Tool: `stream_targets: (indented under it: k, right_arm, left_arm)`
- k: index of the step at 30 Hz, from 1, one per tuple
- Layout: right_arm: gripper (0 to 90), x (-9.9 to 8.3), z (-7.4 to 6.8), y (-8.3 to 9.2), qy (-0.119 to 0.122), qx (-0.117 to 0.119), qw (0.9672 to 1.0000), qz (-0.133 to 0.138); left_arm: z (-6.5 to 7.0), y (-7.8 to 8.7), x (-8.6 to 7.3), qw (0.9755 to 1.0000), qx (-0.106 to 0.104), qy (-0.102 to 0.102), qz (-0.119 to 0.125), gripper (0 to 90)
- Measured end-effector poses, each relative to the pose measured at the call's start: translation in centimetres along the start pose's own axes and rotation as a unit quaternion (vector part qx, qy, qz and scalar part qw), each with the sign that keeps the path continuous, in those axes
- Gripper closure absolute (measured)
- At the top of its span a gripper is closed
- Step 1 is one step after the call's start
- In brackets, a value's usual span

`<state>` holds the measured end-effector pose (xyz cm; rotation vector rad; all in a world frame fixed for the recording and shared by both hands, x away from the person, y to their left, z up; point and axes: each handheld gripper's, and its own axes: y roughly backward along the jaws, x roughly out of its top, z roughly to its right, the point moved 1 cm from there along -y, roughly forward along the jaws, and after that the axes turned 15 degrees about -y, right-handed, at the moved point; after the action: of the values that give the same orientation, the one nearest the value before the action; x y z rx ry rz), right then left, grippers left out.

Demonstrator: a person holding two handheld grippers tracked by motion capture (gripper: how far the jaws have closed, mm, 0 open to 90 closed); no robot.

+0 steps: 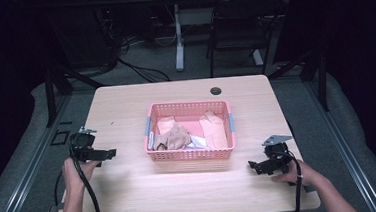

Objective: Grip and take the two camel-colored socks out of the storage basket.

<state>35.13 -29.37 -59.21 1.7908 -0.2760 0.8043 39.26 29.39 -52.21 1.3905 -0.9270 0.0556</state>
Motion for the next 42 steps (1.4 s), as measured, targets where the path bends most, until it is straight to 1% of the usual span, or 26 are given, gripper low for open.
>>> stream_targets:
  k: [1, 2, 3, 4, 5, 6, 7, 11, 13, 14, 15, 17, 18, 19, 21, 25, 28, 29, 30, 31, 32, 34, 35, 37, 41, 42]
  right_arm:
    - [0.0, 0.0, 0.0, 0.0, 0.000, 0.000, 1.0000, 0.000]
    - [0.0, 0.0, 0.0, 0.0, 0.000, 0.000, 1.0000, 0.000]
    - [0.0, 0.0, 0.0, 0.0, 0.000, 0.000, 1.0000, 0.000]
    - [0.0, 0.0, 0.0, 0.0, 0.001, 0.001, 1.0000, 0.001]
    - [0.0, 0.0, 0.0, 0.0, 0.001, 0.001, 1.0000, 0.001]
    - [0.0, 0.0, 0.0, 0.0, 0.001, 0.000, 1.0000, 0.001]
    - [0.0, 0.0, 0.0, 0.0, 0.001, 0.000, 1.0000, 0.001]
    - [0.0, 0.0, 0.0, 0.0, 0.001, 0.000, 1.0000, 0.001]
    - [0.0, 0.0, 0.0, 0.0, 0.000, 0.000, 1.0000, 0.000]
    - [0.0, 0.0, 0.0, 0.0, 0.001, 0.000, 1.0000, 0.001]
    - [0.0, 0.0, 0.0, 0.0, 0.001, 0.000, 1.0000, 0.001]
    - [0.0, 0.0, 0.0, 0.0, 0.001, 0.000, 1.0000, 0.001]
    - [0.0, 0.0, 0.0, 0.0, 0.001, 0.000, 1.0000, 0.001]
    - [0.0, 0.0, 0.0, 0.0, 0.001, 0.000, 1.0000, 0.001]
    - [0.0, 0.0, 0.0, 0.0, 0.000, 0.000, 1.0000, -0.001]
    - [0.0, 0.0, 0.0, 0.0, 0.000, 0.001, 1.0000, 0.000]
    - [0.0, 0.0, 0.0, 0.0, 0.000, 0.001, 1.0000, -0.001]
    - [0.0, 0.0, 0.0, 0.0, 0.000, 0.000, 1.0000, 0.000]
    - [0.0, 0.0, 0.0, 0.0, 0.000, 0.001, 1.0000, -0.001]
    - [0.0, 0.0, 0.0, 0.0, 0.000, 0.001, 1.0000, -0.001]
    - [0.0, 0.0, 0.0, 0.0, 0.001, 0.001, 1.0000, -0.001]
    - [0.0, 0.0, 0.0, 0.0, 0.001, 0.001, 1.0000, -0.001]
    - [0.0, 0.0, 0.0, 0.0, 0.001, 0.001, 1.0000, -0.001]
    - [0.0, 0.0, 0.0, 0.0, 0.002, 0.001, 1.0000, 0.001]
    - [0.0, 0.0, 0.0, 0.0, 0.002, 0.001, 1.0000, 0.001]
    - [0.0, 0.0, 0.0, 0.0, 0.002, 0.001, 1.0000, 0.001]
  left_arm:
    - [0.0, 0.0, 0.0, 1.0000, 0.000, 0.000, 0.000, 0.0]
    - [0.4, 0.4, 0.7, 0.9999, -0.004, -0.008, -0.004, 0.0]
    - [0.4, 0.4, 0.7, 0.9999, -0.004, -0.008, -0.004, 0.0]
    - [0.8, 0.8, 1.4, 0.9998, -0.008, -0.019, -0.008, 0.0]
    - [0.8, 0.8, 1.4, 0.9998, -0.008, -0.019, -0.008, 0.0]
    - [1.1, 1.3, 2.2, 0.9995, -0.012, -0.030, -0.008, 0.0]
    - [1.1, 1.3, 2.2, 0.9995, -0.012, -0.030, -0.008, 0.0]
    - [1.7, 2.3, 3.8, 0.9987, -0.018, -0.047, -0.005, 0.0]
    - [2.0, 2.8, 4.6, 0.9985, -0.016, -0.053, 0.000, 0.0]
    - [2.3, 3.2, 5.4, 0.9978, -0.020, -0.063, 0.001, 0.0]
    - [2.3, 3.2, 5.4, 0.9978, -0.020, -0.063, 0.001, 0.0]
    - [2.7, 3.5, 6.2, 0.9969, -0.025, -0.074, -0.001, 0.0]
    - [3.2, 3.7, 7.0, 0.9961, -0.032, -0.082, -0.002, 0.0]
    - [3.2, 3.7, 7.0, 0.9961, -0.032, -0.082, -0.002, 0.0]
    - [3.6, 3.8, 7.8, 0.9952, -0.035, -0.091, -0.004, 0.0]
    - [4.5, 3.9, 9.4, 0.9927, -0.042, -0.113, -0.008, 0.0]
    - [5.4, 3.8, 10.6, 0.9911, -0.045, -0.125, -0.007, 0.0]
    - [5.7, 3.7, 11.0, 0.9902, -0.047, -0.132, -0.007, 0.0]
    - [6.4, 3.4, 11.8, 0.9883, -0.051, -0.144, -0.012, 0.0]
    - [6.4, 3.4, 11.8, 0.9883, -0.051, -0.144, -0.012, 0.0]
    - [6.8, 3.2, 12.2, 0.9876, -0.055, -0.147, -0.011, 0.0]
    - [7.8, 2.6, 13.2, 0.9848, -0.066, -0.160, -0.009, 0.0]
    - [7.8, 2.6, 13.2, 0.9848, -0.066, -0.160, -0.009, 0.0]
    - [8.4, 2.2, 13.8, 0.9834, -0.072, -0.166, -0.012, 0.0]
    - [9.7, 1.2, 14.6, 0.9792, -0.084, -0.183, -0.022, 0.0]
    - [10.4, 0.6, 15.0, 0.9768, -0.090, -0.192, -0.028, 0.0]
